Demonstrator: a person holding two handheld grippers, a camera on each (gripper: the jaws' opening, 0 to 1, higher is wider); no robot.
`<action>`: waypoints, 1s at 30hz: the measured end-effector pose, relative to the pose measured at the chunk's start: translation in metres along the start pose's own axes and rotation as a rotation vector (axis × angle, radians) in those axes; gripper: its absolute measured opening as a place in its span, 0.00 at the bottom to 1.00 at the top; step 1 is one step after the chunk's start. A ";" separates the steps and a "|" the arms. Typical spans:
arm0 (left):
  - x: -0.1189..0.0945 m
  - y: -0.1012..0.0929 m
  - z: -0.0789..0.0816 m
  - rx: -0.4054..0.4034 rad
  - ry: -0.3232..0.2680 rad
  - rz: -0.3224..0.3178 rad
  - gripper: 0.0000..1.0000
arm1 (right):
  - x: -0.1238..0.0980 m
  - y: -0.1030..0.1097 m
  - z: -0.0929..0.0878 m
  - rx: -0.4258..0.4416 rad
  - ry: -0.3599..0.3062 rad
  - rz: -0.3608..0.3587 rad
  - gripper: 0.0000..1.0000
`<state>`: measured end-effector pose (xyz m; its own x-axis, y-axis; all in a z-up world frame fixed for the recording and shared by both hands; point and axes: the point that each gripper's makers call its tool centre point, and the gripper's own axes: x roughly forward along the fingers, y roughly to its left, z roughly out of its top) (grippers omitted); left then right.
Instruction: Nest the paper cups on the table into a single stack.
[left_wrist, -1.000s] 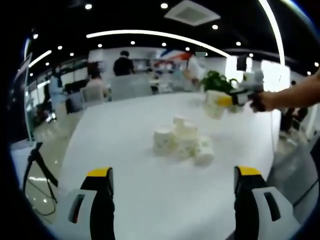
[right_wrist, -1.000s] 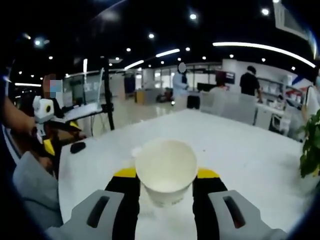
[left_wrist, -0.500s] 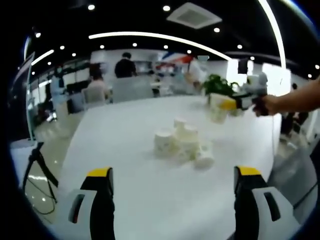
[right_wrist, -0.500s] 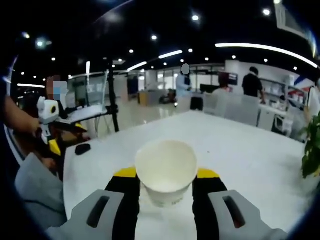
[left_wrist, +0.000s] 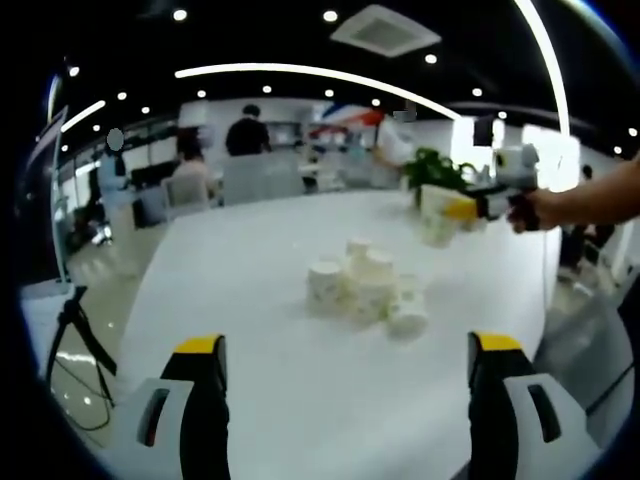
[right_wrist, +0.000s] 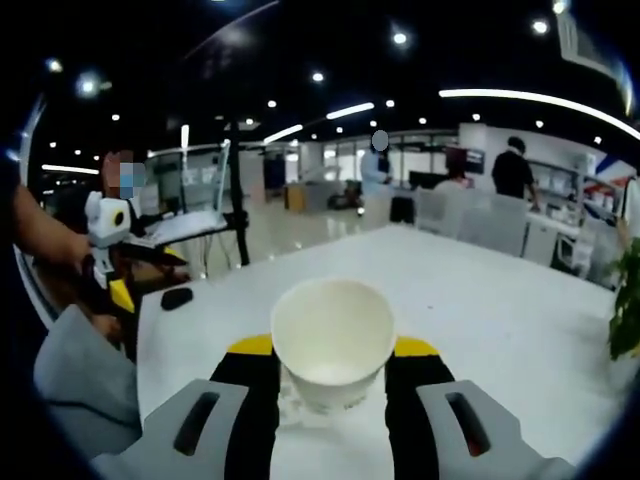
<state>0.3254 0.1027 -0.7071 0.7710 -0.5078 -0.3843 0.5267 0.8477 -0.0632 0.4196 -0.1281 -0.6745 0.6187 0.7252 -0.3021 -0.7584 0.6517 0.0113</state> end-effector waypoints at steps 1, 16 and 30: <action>0.000 -0.001 0.000 -0.002 -0.001 0.000 0.98 | -0.001 0.002 0.000 -0.003 -0.002 0.002 0.38; 0.000 -0.005 -0.002 -0.018 0.003 -0.005 0.98 | -0.007 0.038 0.003 -0.003 -0.015 0.080 0.37; 0.001 -0.008 -0.005 -0.024 0.005 -0.010 0.98 | -0.010 0.056 -0.001 -0.017 -0.017 0.113 0.37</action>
<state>0.3201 0.0957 -0.7113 0.7636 -0.5159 -0.3884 0.5260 0.8458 -0.0892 0.3706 -0.0993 -0.6718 0.5324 0.7977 -0.2833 -0.8267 0.5619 0.0284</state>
